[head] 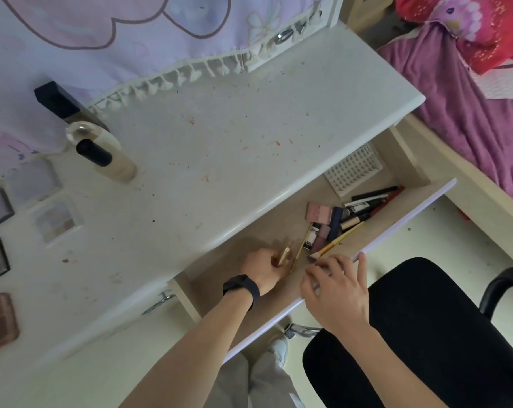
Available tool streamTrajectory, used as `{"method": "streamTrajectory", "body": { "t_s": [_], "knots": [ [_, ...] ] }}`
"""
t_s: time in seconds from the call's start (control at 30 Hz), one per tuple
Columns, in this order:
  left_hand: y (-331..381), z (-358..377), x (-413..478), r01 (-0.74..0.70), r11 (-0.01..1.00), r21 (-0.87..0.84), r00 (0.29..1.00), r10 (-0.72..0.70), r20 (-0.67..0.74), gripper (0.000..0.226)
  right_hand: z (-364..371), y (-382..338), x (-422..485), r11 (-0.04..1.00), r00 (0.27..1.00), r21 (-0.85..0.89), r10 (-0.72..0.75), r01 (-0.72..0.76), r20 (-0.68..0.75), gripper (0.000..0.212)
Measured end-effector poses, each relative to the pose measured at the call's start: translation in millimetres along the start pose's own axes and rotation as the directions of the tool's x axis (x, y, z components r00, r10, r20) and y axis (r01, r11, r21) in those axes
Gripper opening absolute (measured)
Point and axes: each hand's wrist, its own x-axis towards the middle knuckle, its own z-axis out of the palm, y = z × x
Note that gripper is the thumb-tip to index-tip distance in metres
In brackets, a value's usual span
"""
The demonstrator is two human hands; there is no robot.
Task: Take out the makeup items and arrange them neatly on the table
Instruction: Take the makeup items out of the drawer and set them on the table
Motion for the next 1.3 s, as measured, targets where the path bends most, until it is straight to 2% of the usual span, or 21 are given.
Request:
{"method": "streamTrajectory", "body": {
  "t_s": [0.13,0.23,0.3,0.43,0.53,0.67,0.77,0.83,0.9,0.93,0.97,1.0,1.07,1.17,1.2,1.23,1.3],
  "knots": [
    [7.8,-20.9,-28.0,-0.082,0.974,-0.212,0.996,0.084,0.000,0.014,-17.6,2.1,17.0,0.988,0.980,-0.157,0.026,0.005,0.195,0.042],
    [16.7,-38.2,-45.9,-0.126,0.937,-0.325,0.992,0.113,-0.058,0.012,-25.5,4.6,51.7,0.986,0.956,-0.165,0.059,-0.012,0.287,0.033],
    [23.4,-52.1,-55.9,-0.147,0.903,-0.403,0.989,0.130,-0.070,0.008,-24.8,4.0,81.2,0.990,0.953,-0.125,0.102,-0.068,0.284,0.034],
    [31.9,-84.3,-71.6,-0.150,0.839,-0.523,0.988,0.110,-0.107,0.014,-19.1,0.9,123.8,0.984,0.943,-0.033,0.175,-0.173,0.283,0.032],
    [32.1,-105.6,-81.0,-0.126,0.803,-0.582,0.992,0.085,-0.097,0.004,-9.6,1.8,135.1,0.983,0.942,-0.093,0.179,-0.158,0.285,0.035],
    [23.9,-123.4,-91.7,-0.099,0.784,-0.613,0.992,0.031,-0.121,0.007,1.3,5.7,140.2,0.975,0.942,-0.167,0.189,-0.146,0.278,0.038],
    [15.7,-131.5,-98.7,-0.068,0.727,-0.683,0.992,-0.024,-0.125,0.015,1.9,11.3,138.9,0.967,0.948,-0.239,0.156,-0.089,0.276,0.036],
    [11.1,-135.4,-101.6,-0.059,0.691,-0.721,0.992,-0.039,-0.119,0.016,-4.3,10.6,132.2,0.979,0.957,-0.174,0.144,-0.102,0.252,0.032],
    [7.4,-139.9,-105.3,-0.056,0.658,-0.751,0.991,-0.055,-0.122,0.014,-15.3,1.5,117.0,0.987,0.975,0.045,0.141,-0.151,0.174,0.029],
    [4.7,-142.7,-106.8,-0.053,0.646,-0.761,0.990,-0.065,-0.125,0.012,-23.1,-5.7,105.5,0.957,0.978,0.222,0.161,-0.187,0.132,0.025],
    [1.9,-145.5,-108.2,-0.048,0.632,-0.774,0.989,-0.075,-0.123,0.011,-31.6,-13.7,92.3,0.879,0.971,0.415,0.205,-0.236,0.120,0.020],
    [-0.6,-147.6,-109.2,-0.040,0.615,-0.788,0.990,-0.085,-0.116,0.012,-41.4,-22.7,77.5,0.765,0.956,0.576,0.258,-0.289,0.138,0.014],
    [-6.9,-153.3,-111.9,-0.026,0.593,-0.805,0.990,-0.097,-0.104,0.013,-60.6,-46.2,50.6,0.533,0.930,0.771,0.299,-0.348,0.213,0.010],
    [-15.2,-161.9,-117.5,-0.008,0.584,-0.811,0.988,-0.119,-0.095,0.019,-73.7,-79.6,25.5,0.145,0.887,0.887,0.230,-0.438,0.400,0.014],
    [-19.1,-164.8,-119.7,-0.004,0.586,-0.810,0.988,-0.121,-0.093,0.021,-75.9,-90.5,22.5,0.074,0.875,0.880,0.177,-0.468,0.451,0.017],
    [-23.2,-167.4,-122.3,-0.002,0.589,-0.808,0.989,-0.117,-0.089,0.022,-78.3,-101.7,20.9,0.045,0.868,0.871,0.119,-0.490,0.482,0.018],
    [-33.9,-172.5,-128.2,-0.009,0.592,-0.806,0.991,-0.100,-0.084,0.022,-82.5,-125.1,21.6,0.054,0.856,0.854,0.013,-0.517,0.517,0.010]
  ]
}}
